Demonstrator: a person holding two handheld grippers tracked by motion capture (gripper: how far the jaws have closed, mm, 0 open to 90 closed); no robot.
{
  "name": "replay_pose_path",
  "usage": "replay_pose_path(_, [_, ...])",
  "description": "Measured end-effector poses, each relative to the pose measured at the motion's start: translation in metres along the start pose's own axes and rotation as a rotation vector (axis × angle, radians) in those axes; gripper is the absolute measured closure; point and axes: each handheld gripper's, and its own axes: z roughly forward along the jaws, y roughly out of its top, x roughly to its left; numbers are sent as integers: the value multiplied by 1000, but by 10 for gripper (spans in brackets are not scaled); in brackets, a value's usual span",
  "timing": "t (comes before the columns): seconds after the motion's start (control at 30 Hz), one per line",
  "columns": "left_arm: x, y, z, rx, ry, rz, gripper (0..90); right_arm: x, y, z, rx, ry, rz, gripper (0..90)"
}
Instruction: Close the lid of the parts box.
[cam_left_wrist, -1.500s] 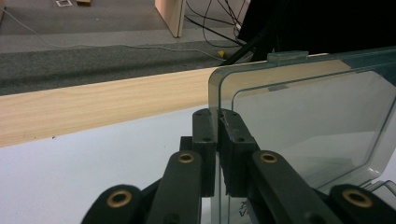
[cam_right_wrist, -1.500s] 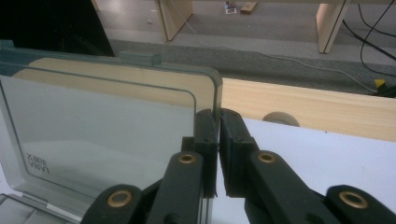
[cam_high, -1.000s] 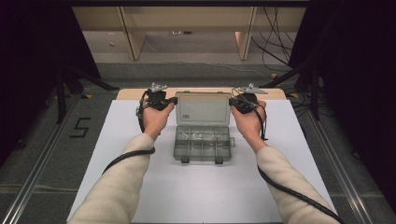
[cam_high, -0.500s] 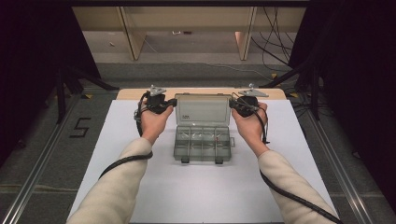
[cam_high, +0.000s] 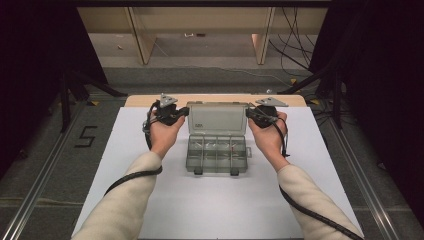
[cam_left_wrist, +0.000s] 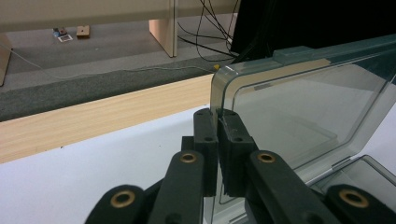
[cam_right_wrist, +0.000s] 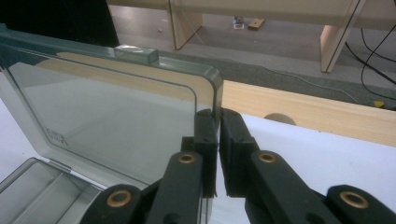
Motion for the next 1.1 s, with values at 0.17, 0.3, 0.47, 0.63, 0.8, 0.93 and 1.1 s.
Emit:
replay_pose_path(0.17, [-2, -1, -2, -3, -2, -2, 863, 0, -1, -1, -2, 1, -10, 866])
replay_pose_path(0.3, [-3, -3, -4, -8, 0, 2, 863, 1, -1, -3, 1, 1, -8, 866])
replay_pose_path(0.47, [-3, -4, -7, -10, 0, 13, 863, 2, -1, -4, 6, 1, -12, 866])
replay_pose_path(0.63, [-4, -5, -8, -12, 2, 19, 862, 2, -3, -6, -5, 2, -18, 866])
replay_pose_path(0.8, [-5, -6, -10, -15, 5, 38, 862, 3, -4, -8, -8, 7, -28, 866])
replay_pose_path(0.93, [-6, -7, -11, -18, 3, 36, 862, 4, -6, -9, -16, 3, -32, 866])
replay_pose_path(1.1, [-8, -9, -14, -22, 6, 51, 862, 5, -7, -12, -10, 4, -30, 866])
